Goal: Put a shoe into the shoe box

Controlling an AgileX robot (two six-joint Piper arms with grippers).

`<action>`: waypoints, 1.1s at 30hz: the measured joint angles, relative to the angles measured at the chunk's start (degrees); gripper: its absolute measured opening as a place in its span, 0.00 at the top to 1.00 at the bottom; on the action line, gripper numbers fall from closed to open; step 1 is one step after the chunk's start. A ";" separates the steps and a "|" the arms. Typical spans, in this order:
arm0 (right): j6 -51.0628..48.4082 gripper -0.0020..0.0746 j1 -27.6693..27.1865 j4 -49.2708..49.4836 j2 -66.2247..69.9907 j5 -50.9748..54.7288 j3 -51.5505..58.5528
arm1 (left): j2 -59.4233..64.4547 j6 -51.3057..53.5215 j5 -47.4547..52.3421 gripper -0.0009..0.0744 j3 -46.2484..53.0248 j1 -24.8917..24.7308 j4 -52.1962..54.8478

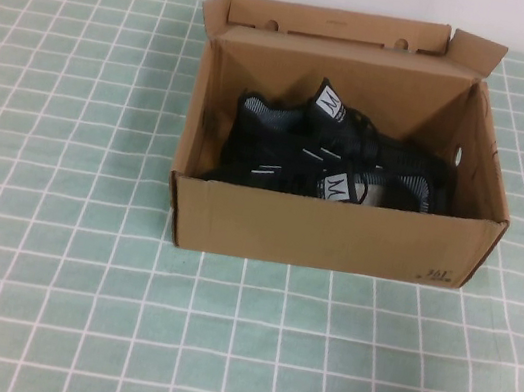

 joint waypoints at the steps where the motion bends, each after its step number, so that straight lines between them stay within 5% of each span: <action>1: 0.11 0.98 0.00 0.00 0.00 0.00 0.24 | -0.13 0.00 0.00 0.99 0.15 0.00 0.00; 16: 0.13 0.98 0.00 0.00 0.00 0.00 0.27 | -20.43 0.07 -3.17 0.99 8.61 0.00 21.46; 26: 0.13 0.98 0.00 0.10 0.00 0.00 0.27 | -22.95 -0.86 -16.50 0.99 28.50 0.00 21.67; 33: 0.13 0.98 0.00 0.10 0.00 0.00 0.27 | -23.09 -3.31 -10.32 0.99 30.95 0.00 19.89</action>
